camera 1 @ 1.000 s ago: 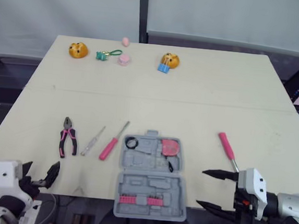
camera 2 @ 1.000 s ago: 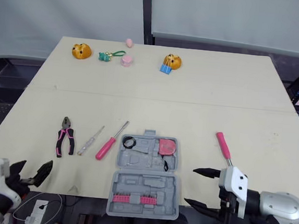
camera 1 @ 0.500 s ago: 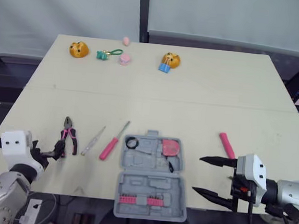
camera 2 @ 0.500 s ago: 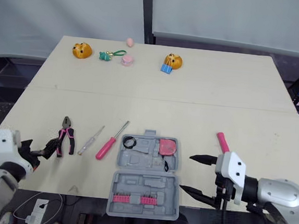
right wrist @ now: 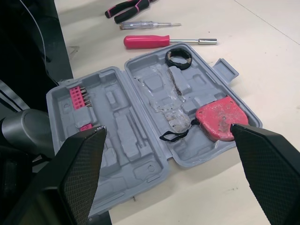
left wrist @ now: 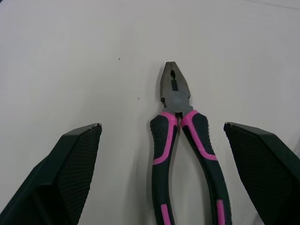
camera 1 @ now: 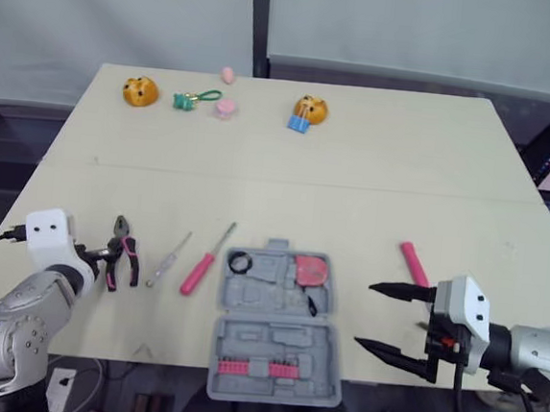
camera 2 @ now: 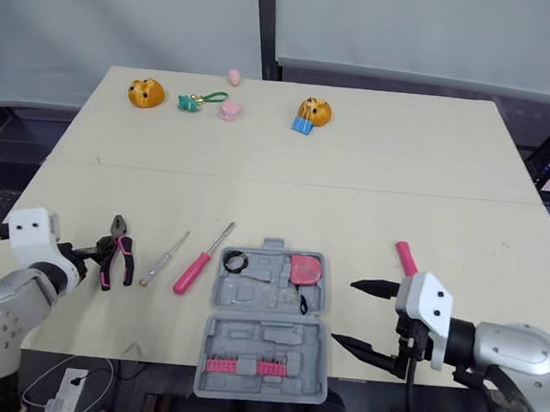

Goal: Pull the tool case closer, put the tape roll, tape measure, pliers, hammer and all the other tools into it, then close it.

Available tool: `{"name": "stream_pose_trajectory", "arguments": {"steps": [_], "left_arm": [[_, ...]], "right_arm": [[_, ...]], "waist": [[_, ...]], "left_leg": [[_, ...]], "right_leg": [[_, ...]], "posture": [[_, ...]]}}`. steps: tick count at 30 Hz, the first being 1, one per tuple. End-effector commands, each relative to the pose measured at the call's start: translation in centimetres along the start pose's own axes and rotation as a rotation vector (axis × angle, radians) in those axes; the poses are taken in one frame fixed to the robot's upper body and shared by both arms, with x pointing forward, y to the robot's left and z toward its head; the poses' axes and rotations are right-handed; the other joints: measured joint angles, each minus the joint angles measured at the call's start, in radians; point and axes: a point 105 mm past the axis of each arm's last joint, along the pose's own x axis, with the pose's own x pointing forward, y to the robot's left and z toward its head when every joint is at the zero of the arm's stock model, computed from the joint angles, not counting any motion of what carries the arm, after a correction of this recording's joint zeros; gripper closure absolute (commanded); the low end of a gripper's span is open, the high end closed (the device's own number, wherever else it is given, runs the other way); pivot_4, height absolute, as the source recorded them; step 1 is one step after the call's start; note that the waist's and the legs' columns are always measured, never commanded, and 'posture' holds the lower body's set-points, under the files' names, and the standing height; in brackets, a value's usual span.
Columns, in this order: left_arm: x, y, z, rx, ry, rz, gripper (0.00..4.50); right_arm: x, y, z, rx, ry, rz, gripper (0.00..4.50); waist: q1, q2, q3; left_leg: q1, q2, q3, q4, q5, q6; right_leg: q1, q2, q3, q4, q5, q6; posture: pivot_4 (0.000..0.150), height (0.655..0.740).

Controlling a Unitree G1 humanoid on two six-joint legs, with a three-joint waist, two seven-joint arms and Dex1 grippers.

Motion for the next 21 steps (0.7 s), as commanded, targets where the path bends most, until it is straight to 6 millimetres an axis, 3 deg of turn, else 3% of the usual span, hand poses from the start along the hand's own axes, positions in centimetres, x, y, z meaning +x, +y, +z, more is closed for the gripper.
{"name": "stream_pose_trajectory", "arguments": {"steps": [1,7,21], "left_arm": [[0.8,-0.6,0.2,0.017,0.003,0.003,0.0],[1.8,-2.1,0.2,0.046,0.023,-0.022,0.0],[2.9,-2.4,-0.6,0.059,0.082,-0.006,0.0]], "right_arm": [[-0.2,0.0,1.1,-0.042,-0.013,-0.007,0.03],[-0.2,0.0,1.0,-0.041,-0.011,-0.017,0.03],[-0.6,0.2,-0.1,-0.027,-0.003,-0.043,0.03]], "waist": [[0.001,0.0,0.0],[0.002,0.0,0.0],[0.003,0.0,0.0]], "left_leg": [[0.0,0.0,0.0,0.0,0.0,0.0],[0.0,0.0,0.0,0.0,0.0,0.0],[0.0,0.0,0.0,0.0,0.001,-0.001]], "right_leg": [[0.0,0.0,0.0,0.0,0.0,0.0],[0.0,0.0,0.0,0.0,0.0,0.0],[-0.001,0.0,0.0,0.001,0.0,0.0]], "posture": [[0.15,0.7121],[0.15,0.7121],[0.15,0.7121]]}}
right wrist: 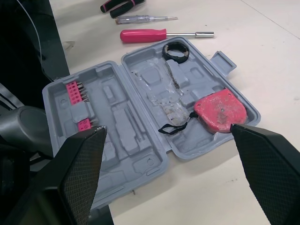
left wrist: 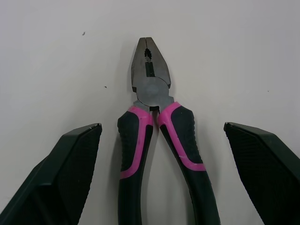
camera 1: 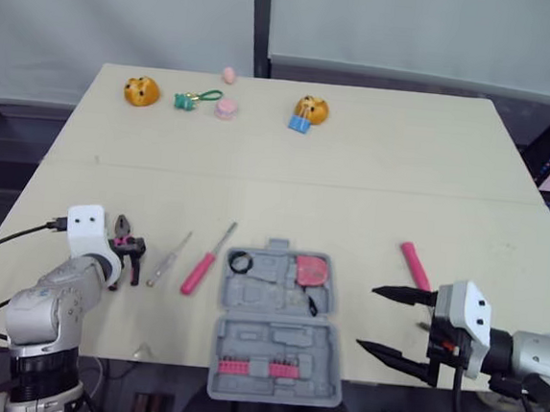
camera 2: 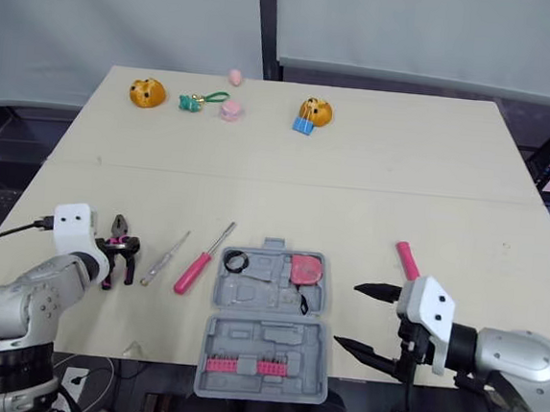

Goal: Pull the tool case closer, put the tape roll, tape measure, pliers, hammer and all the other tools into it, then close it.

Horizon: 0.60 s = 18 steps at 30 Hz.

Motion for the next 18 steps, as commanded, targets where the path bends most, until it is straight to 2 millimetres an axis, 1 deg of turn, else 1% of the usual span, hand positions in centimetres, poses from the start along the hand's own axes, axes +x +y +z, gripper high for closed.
{"name": "stream_pose_trajectory", "arguments": {"steps": [1,8,18], "left_arm": [[0.5,0.0,0.0,0.001,0.007,0.006,0.0],[1.1,-0.1,-0.5,0.005,0.036,0.015,0.0],[1.6,-0.3,-0.4,0.013,0.039,0.007,0.0]], "right_arm": [[-0.4,-0.2,0.6,-0.04,-0.018,-0.028,0.03],[-0.5,0.0,0.4,-0.037,-0.014,-0.035,0.03],[-0.5,0.2,0.4,-0.039,-0.013,-0.043,0.03]], "waist": [[0.0,0.0,0.0],[0.0,0.0,0.0],[0.001,-0.001,0.0]], "left_leg": [[0.0,0.0,0.0,0.0,0.0,0.0],[0.0,0.0,0.0,0.0,0.0,0.0],[0.0,0.0,0.0,0.0,0.001,0.0]], "right_leg": [[0.0,0.0,0.0,0.0,0.0,0.0],[0.0,0.0,0.0,0.0,0.0,0.0],[0.0,0.0,0.0,0.002,0.0,0.0]], "posture": [[0.15,0.7121],[0.15,0.7121],[0.15,0.7121]]}}
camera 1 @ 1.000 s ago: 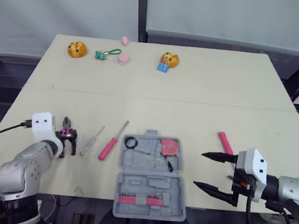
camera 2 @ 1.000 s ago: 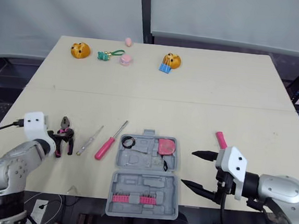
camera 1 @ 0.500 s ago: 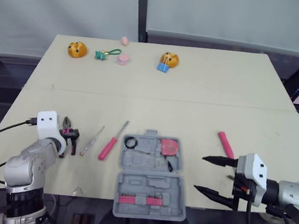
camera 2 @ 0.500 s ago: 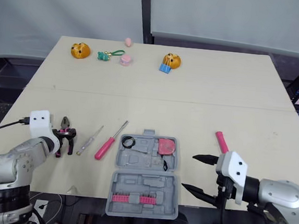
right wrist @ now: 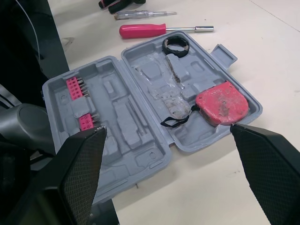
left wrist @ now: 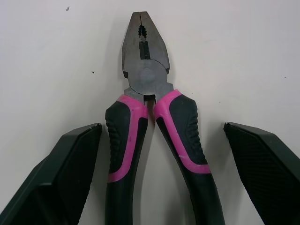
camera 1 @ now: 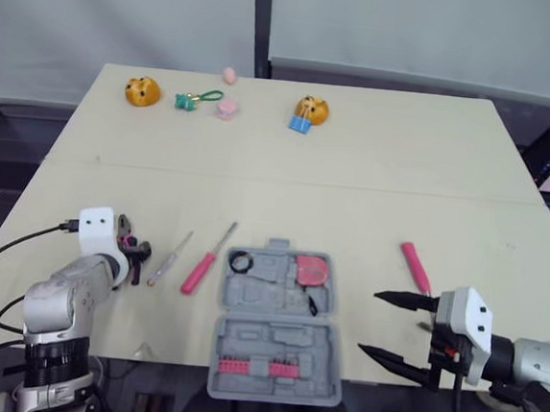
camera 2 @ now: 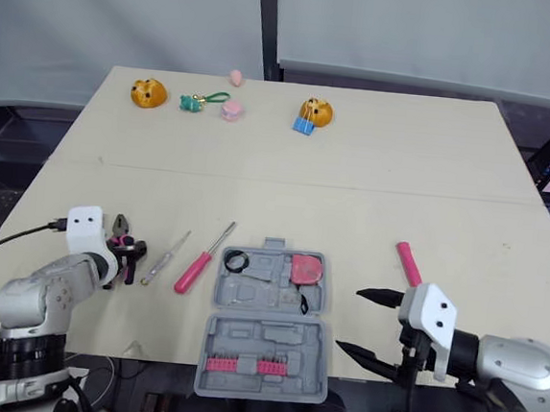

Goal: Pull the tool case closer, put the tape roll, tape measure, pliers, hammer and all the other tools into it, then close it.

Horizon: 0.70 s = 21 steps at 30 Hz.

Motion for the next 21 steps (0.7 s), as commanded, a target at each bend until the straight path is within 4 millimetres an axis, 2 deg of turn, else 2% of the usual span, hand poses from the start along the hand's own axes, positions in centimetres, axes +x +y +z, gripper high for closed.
{"name": "stream_pose_trajectory", "arguments": {"steps": [1,4,5,7,10,18,21], "left_arm": [[0.1,0.1,0.5,0.01,-0.018,0.008,0.0],[0.2,-0.3,0.6,0.022,-0.017,-0.022,0.0],[0.1,-0.3,0.6,0.022,-0.013,-0.021,0.24],[0.1,-0.1,0.6,0.028,-0.009,-0.011,0.83],[0.1,0.2,0.5,0.034,-0.004,0.0,2.18],[-0.1,1.6,1.2,0.057,-0.023,0.058,2.18],[-1.0,2.4,3.4,0.112,-0.095,0.048,2.18]], "right_arm": [[-0.2,0.0,1.0,-0.052,-0.025,-0.022,0.03],[-0.2,0.0,1.0,-0.053,-0.024,-0.024,0.03],[-0.2,0.0,1.0,-0.054,-0.024,-0.024,0.01],[-0.2,0.1,1.0,-0.054,-0.023,-0.025,0.0],[-0.2,0.1,1.0,-0.055,-0.023,-0.026,0.0],[-0.1,0.0,0.9,-0.053,-0.025,-0.03,0.0],[-0.3,-0.2,0.9,-0.059,-0.022,-0.034,0.0]], "waist": [[0.0,0.0,0.0],[0.0,0.0,0.0],[0.001,0.0,0.0],[0.001,0.0,0.0],[0.001,0.0,0.0],[0.0,0.0,0.0],[-0.006,-0.001,0.0]], "left_leg": [[0.0,0.0,0.0,0.0,0.0,0.0],[0.0,0.0,0.0,0.0,0.0,0.0],[0.0,0.0,0.0,0.0,0.0,0.0],[0.0,0.0,0.0,0.0,0.0,0.0],[0.0,0.0,0.0,0.0,0.0,0.0],[0.001,0.0,0.0,0.0,0.0,0.0],[0.0,0.0,0.0,0.0,0.0,0.0]], "right_leg": [[0.0,0.0,0.0,0.0,0.0,0.0],[0.0,0.0,0.0,0.0,0.0,0.0],[0.0,0.0,0.0,0.0,0.0,0.0],[0.0,0.0,0.0,0.0,0.0,0.0],[0.0,0.0,0.0,0.0,0.0,0.0],[0.0,0.0,0.0,0.001,0.0,0.0],[-0.001,0.0,0.0,0.001,0.0,0.0]], "posture": [[0.15,0.7121],[0.15,0.7121],[0.15,0.7121],[0.15,0.7121],[0.15,0.7121],[0.15,0.7121],[0.15,0.7121]]}}
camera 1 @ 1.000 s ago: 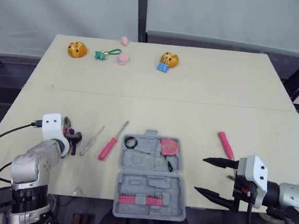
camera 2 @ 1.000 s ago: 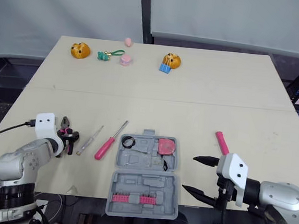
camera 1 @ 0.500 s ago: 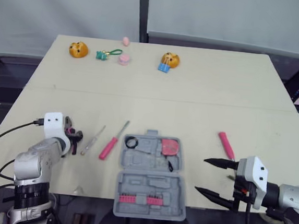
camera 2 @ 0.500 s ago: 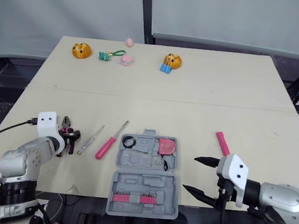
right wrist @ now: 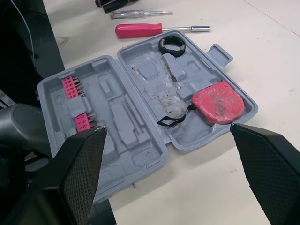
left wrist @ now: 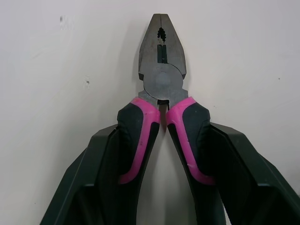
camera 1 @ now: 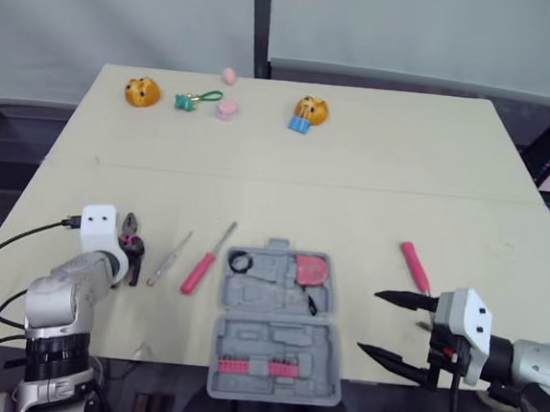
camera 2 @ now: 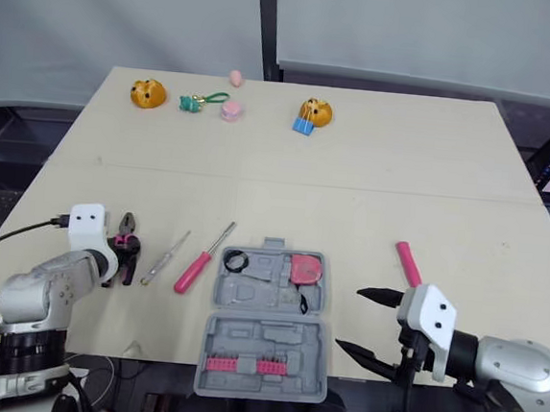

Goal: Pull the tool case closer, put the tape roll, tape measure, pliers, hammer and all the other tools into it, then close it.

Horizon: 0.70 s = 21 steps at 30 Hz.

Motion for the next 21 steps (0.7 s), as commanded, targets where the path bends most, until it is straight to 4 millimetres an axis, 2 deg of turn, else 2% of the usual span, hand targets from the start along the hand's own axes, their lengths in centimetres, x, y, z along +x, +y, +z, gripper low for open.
{"name": "stream_pose_trajectory", "arguments": {"steps": [1,3,6,8,12,18,21], "left_arm": [[-1.7,2.3,3.6,0.101,-0.122,0.033,2.18],[-2.4,2.6,5.0,0.157,-0.152,0.004,2.18],[-4.1,0.4,7.2,0.337,-0.177,-0.228,2.18],[-5.3,-1.4,7.7,0.447,-0.173,-0.381,2.18],[-7.8,-5.1,7.2,0.711,-0.152,-0.659,2.18],[-10.6,-9.2,6.0,0.958,-0.114,-0.959,2.18],[-11.5,-10.8,5.9,1.036,-0.12,-1.055,2.18]], "right_arm": [[-0.4,-0.5,0.9,-0.051,-0.017,-0.023,0.0],[-0.6,-0.8,1.1,-0.056,-0.021,-0.027,0.0],[-0.7,-1.0,1.6,-0.062,-0.034,-0.015,0.0],[-0.7,-1.2,1.9,-0.064,-0.041,-0.004,0.0],[-0.6,-1.8,2.4,-0.085,-0.042,0.011,0.0],[-0.3,-2.7,3.4,-0.111,-0.022,0.023,0.0],[0.0,-2.9,4.1,-0.12,-0.011,0.031,0.0]], "waist": [[-0.004,-0.001,0.001],[-0.007,-0.003,0.002],[-0.007,-0.003,0.002],[-0.004,-0.003,0.002],[-0.003,-0.001,0.003],[-0.02,0.001,0.004],[-0.025,0.001,0.004]], "left_leg": [[0.0,0.0,0.0,0.0,0.0,0.0],[-0.001,0.0,0.0,0.0,0.0,0.0],[-0.002,0.001,-0.001,0.0,0.0,0.0],[-0.002,0.0,-0.001,0.0,0.0,0.0],[-0.004,0.0,-0.002,-0.001,0.0,0.0],[-0.01,0.002,-0.003,-0.001,0.0,0.001],[-0.012,0.001,-0.003,-0.001,0.0,0.002]], "right_leg": [[0.0,0.0,0.0,0.0,0.0,0.0],[-0.001,0.001,0.0,0.001,0.0,0.0],[-0.001,-0.001,0.0,0.0,0.0,0.0],[-0.001,-0.001,0.0,-0.002,0.0,0.0],[0.0,-0.002,-0.001,-0.006,0.0,0.0],[-0.004,-0.001,-0.004,-0.005,0.0,0.0],[-0.006,-0.001,-0.004,-0.004,0.001,0.001]], "posture": [[0.15,0.7121],[0.15,0.7121],[0.15,0.7121],[0.15,0.7121],[0.15,0.7121],[0.15,0.7121],[0.15,0.7121]]}}
